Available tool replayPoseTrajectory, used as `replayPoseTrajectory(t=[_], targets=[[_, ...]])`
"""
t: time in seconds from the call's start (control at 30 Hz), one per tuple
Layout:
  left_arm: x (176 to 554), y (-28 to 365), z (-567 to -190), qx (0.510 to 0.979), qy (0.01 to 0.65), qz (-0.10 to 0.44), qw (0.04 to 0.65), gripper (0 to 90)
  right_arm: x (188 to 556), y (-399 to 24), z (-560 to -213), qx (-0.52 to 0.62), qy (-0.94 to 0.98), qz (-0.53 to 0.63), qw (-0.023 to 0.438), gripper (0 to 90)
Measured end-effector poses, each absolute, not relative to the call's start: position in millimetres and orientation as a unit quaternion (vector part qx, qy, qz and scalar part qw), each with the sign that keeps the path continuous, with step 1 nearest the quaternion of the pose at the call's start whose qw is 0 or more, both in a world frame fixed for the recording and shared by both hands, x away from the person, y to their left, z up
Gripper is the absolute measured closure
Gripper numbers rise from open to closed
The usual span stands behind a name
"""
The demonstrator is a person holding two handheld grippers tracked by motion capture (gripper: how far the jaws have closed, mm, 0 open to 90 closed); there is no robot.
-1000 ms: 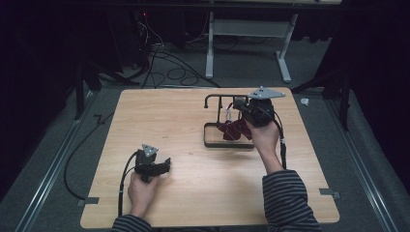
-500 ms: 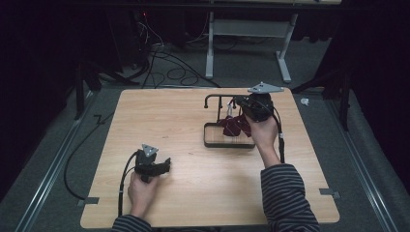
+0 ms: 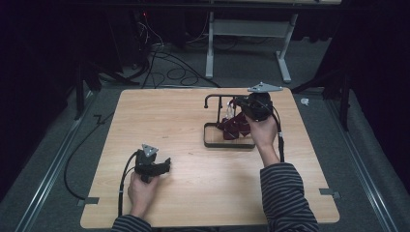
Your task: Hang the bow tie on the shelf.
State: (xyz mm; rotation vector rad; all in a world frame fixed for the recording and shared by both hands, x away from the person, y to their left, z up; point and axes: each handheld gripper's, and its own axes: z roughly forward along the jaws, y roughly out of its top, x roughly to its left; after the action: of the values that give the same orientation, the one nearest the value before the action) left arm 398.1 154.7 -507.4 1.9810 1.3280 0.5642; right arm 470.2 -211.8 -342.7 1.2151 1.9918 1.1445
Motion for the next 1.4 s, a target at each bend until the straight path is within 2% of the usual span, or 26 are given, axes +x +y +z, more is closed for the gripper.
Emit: replayPoseTrajectory(t=[0.5, 1.4], targets=[[398.1, 154.7, -507.3, 0.761, 0.510, 0.216, 0.338, 23.4, 453.1, -220.3, -337.3, 0.442, 0.738, 0.427, 0.277, 78.4], [397.5, 154.3, -507.3, 0.762, 0.508, 0.216, 0.338, 23.5, 419.0, -253.4, -345.1, 0.453, 0.722, 0.453, 0.262, 69.9]])
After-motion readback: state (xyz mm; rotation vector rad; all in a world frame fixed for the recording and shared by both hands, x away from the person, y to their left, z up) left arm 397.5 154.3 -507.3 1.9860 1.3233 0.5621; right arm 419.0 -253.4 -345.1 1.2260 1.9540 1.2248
